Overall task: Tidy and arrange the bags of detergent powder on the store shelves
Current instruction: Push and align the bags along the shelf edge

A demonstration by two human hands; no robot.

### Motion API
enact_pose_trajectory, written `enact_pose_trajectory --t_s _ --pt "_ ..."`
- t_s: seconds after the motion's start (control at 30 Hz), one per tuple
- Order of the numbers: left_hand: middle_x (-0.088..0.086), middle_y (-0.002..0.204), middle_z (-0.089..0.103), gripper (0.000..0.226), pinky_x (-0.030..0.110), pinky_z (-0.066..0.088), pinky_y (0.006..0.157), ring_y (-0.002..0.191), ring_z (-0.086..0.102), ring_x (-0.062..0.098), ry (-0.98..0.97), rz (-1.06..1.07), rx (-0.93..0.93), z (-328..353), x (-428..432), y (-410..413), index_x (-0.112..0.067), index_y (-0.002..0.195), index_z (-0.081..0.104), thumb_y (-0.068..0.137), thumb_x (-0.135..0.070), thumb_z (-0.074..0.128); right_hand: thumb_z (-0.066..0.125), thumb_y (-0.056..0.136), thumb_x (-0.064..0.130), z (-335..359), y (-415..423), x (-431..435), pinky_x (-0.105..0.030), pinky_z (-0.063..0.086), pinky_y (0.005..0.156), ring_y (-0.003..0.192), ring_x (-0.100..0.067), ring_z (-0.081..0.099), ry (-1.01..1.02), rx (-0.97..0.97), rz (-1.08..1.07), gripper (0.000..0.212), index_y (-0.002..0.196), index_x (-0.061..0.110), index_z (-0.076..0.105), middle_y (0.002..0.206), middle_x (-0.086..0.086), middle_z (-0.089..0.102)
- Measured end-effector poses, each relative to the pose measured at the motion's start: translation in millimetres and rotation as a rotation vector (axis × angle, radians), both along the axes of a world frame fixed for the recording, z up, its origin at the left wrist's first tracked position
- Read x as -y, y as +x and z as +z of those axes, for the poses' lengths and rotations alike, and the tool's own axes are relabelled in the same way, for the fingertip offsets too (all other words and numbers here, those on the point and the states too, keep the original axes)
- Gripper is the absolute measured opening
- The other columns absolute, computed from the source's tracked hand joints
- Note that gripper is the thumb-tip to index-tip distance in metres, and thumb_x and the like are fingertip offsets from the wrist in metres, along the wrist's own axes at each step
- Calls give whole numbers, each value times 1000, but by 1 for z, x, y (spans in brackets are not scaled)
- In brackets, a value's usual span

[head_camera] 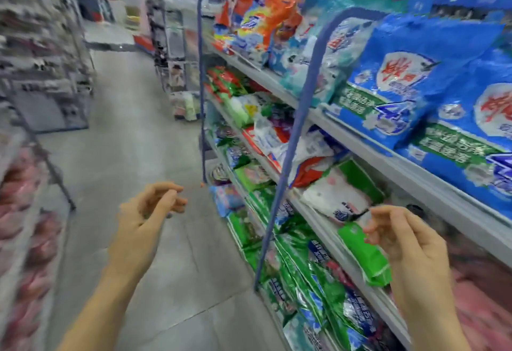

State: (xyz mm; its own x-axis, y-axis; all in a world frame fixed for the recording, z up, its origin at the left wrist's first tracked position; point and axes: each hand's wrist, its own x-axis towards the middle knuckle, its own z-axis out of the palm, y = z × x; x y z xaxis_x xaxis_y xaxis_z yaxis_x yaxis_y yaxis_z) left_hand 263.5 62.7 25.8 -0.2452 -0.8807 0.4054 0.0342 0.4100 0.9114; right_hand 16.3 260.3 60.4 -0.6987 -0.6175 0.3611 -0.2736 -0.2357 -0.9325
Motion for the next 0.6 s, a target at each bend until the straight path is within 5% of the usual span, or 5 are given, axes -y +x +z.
enact_pose_trajectory --t_s 0.1,0.2,0.43,0.6 --pt "-11 67 69 14 15 46 59 61 62 1 53 103 -27 -14 44 39 -17 82 62 91 -11 53 63 60 75 -16 20 66 -17 49 61 62 -10 57 6 42 79 53 79 26 74 67 3 66" --pt "-9 64 68 25 14 46 58 59 60 2 91 188 -38 -25 97 71 -13 80 62 95 0 46 60 67 63 -30 44 137 -16 49 58 59 -8 57 -2 85 127 40 76 26 74 64 3 66" --pt "-5 66 67 40 9 45 50 59 60 2 143 317 -35 -26 232 135 -29 72 70 95 -7 47 63 55 78 -47 81 292 -15 50 59 61 -6 59 33 190 112 56 75 27 74 65 4 66" --pt "-3 64 68 41 12 48 59 59 60 4 151 341 -36 -25 314 144 -30 70 71 95 -6 47 54 65 56 -56 82 382 -14 49 56 58 -10 56 19 265 118 37 70 26 74 61 1 65"
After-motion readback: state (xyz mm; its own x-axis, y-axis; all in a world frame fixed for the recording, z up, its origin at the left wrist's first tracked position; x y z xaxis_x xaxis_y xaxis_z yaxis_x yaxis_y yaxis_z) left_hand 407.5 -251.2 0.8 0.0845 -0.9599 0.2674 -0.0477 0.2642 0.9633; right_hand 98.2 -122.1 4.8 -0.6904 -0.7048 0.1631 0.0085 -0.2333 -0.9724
